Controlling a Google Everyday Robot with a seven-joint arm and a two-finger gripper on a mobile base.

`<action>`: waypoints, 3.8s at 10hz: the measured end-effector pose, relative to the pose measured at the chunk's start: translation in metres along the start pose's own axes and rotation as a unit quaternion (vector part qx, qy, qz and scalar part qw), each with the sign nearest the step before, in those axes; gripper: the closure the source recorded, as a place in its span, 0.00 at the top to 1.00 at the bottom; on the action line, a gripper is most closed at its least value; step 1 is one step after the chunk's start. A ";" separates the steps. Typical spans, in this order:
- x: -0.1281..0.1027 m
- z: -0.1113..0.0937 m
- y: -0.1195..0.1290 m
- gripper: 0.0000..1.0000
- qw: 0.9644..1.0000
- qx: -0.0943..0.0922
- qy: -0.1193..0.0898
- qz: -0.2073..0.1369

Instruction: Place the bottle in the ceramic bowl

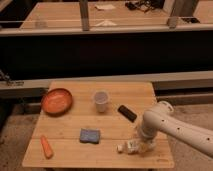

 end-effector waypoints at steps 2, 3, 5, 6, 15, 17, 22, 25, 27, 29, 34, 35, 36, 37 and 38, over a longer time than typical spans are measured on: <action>0.000 0.001 -0.001 0.59 1.000 0.001 0.000 0.002; -0.001 0.001 -0.001 0.58 1.000 0.002 0.000 0.003; -0.002 0.002 -0.003 0.52 1.000 0.003 -0.001 0.006; -0.002 0.002 -0.004 0.48 1.000 0.004 -0.001 0.007; -0.028 -0.023 -0.016 0.08 1.000 0.019 0.002 0.008; -0.034 -0.024 -0.021 0.08 1.000 0.022 0.003 0.006; -0.058 -0.054 -0.036 0.08 1.000 0.030 0.006 0.004; -0.071 -0.057 -0.044 0.08 0.999 0.033 0.010 -0.001; -0.078 -0.065 -0.048 0.08 0.999 0.033 0.013 -0.002; -0.092 -0.073 -0.057 0.08 0.999 0.036 0.015 -0.005; -0.121 -0.087 -0.074 0.08 0.999 0.044 0.019 -0.018; -0.127 -0.089 -0.078 0.08 0.999 0.046 0.020 -0.022; -0.134 -0.090 -0.081 0.08 0.998 0.046 0.022 -0.024; -0.144 -0.092 -0.084 0.08 0.998 0.047 0.021 -0.029; -0.147 -0.094 -0.087 0.08 0.998 0.048 0.022 -0.032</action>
